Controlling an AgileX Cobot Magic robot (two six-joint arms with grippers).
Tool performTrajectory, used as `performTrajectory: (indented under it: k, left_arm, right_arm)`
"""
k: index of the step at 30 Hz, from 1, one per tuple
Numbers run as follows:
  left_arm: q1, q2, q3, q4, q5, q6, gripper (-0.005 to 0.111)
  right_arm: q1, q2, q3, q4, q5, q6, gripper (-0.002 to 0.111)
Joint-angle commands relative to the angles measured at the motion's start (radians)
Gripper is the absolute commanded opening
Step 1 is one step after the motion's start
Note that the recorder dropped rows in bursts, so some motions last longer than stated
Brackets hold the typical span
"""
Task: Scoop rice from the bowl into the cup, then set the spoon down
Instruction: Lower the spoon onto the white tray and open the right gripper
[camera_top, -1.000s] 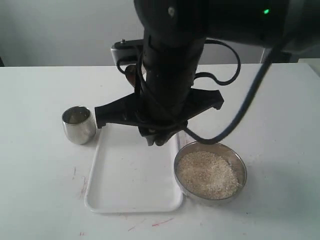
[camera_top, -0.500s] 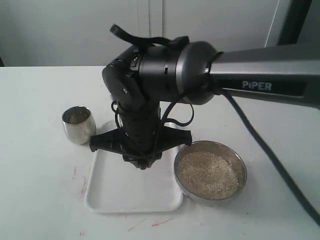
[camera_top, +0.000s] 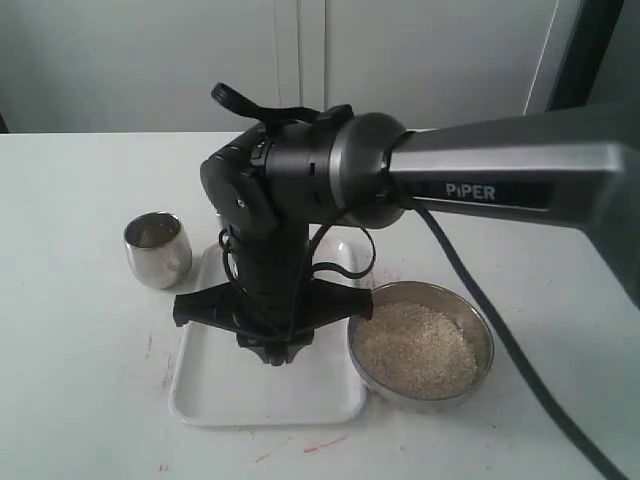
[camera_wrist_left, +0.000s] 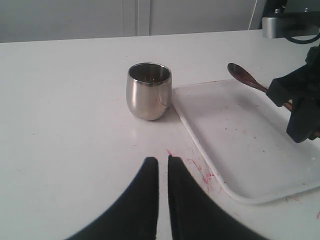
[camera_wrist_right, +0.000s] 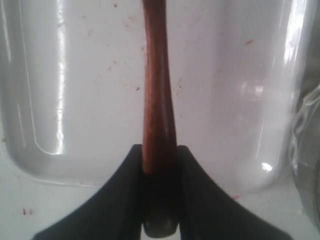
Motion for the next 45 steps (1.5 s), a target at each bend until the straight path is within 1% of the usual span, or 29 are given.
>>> performTrajectory:
  k: [1,9,18,35,38,42,45]
  left_arm:
    - [-0.001,0.001,-0.006,-0.01,-0.004,-0.002,0.014]
    - [-0.001,0.001,-0.006,-0.01,-0.004,-0.002,0.014]
    - [-0.001,0.001,-0.006,-0.01,-0.004,-0.002,0.014]
    - [-0.001,0.001,-0.006,-0.01,-0.004,-0.002,0.014]
    - [-0.001,0.001,-0.006,-0.01,-0.004,-0.002,0.014]
    - [-0.001,0.001,-0.006,-0.01,-0.004,-0.002,0.014]
    - [-0.001,0.001,-0.006,-0.01,-0.004,-0.002,0.014]
  right_arm:
    - [0.008,-0.002,0.004,0.034,-0.007,-0.02,0.0]
    - [0.008,0.044,0.004,0.105,0.043,-0.032,0.0]
    - [0.008,0.057,0.004,0.075,-0.015,-0.034,0.0]
    - [-0.022,0.08,0.004,0.043,-0.022,-0.034,0.0]
    - [-0.022,0.08,0.004,0.022,-0.022,-0.034,0.004]
    - [-0.022,0.08,0.004,0.015,-0.039,-0.034,0.017]
    - [-0.022,0.08,0.004,0.015,-0.05,-0.034,0.021]
